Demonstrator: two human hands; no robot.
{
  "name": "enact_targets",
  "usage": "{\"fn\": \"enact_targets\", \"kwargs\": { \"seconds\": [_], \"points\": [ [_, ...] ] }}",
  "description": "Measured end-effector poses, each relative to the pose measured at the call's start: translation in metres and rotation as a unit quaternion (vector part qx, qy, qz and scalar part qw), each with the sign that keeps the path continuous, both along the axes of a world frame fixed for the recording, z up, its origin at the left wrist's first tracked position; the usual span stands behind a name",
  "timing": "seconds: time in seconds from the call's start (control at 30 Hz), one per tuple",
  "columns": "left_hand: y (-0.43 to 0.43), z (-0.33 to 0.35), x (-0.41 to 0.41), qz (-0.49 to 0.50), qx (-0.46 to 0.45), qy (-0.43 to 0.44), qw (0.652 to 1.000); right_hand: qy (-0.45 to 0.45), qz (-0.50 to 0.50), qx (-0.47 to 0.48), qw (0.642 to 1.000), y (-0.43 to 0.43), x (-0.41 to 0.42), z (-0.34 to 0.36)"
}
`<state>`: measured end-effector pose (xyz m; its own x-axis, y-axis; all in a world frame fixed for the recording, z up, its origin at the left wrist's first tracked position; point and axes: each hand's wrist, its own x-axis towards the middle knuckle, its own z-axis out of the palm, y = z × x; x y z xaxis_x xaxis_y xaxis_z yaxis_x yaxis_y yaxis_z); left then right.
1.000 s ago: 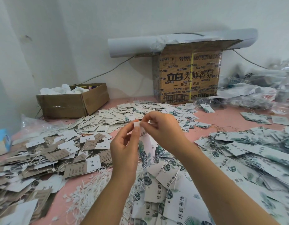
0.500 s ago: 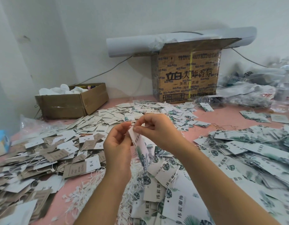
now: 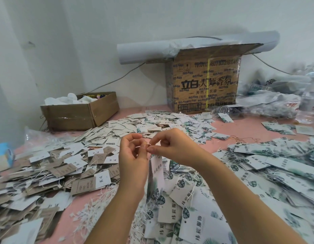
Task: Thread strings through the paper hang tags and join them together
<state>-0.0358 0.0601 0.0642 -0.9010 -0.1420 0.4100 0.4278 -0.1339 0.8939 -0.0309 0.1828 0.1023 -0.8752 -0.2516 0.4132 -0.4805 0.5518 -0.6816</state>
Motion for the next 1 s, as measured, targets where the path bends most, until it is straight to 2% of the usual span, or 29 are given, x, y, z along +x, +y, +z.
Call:
{"fn": "enact_targets", "kwargs": {
  "seconds": [0.2,0.37,0.5,0.77,1.0],
  "points": [
    [-0.002,0.003,0.002,-0.022,0.036,-0.001,0.999,0.008,0.019,-0.037,0.999,-0.002,-0.001,0.000],
    [-0.005,0.007,0.005,-0.130,0.072,-0.037,0.988,-0.031,0.043,-0.076,0.996,0.003,-0.001,0.000],
    [-0.018,0.010,0.000,-0.167,0.036,-0.054,0.984,-0.041,0.038,-0.080,0.995,0.005,-0.001,0.001],
    [-0.036,0.011,-0.009,-0.280,-0.019,-0.096,0.955,-0.069,0.049,-0.011,0.996,0.004,-0.001,0.001],
    [-0.038,0.012,-0.007,-0.279,-0.083,-0.120,0.949,-0.073,0.045,0.000,0.996,0.001,-0.001,0.002]
  ]
}}
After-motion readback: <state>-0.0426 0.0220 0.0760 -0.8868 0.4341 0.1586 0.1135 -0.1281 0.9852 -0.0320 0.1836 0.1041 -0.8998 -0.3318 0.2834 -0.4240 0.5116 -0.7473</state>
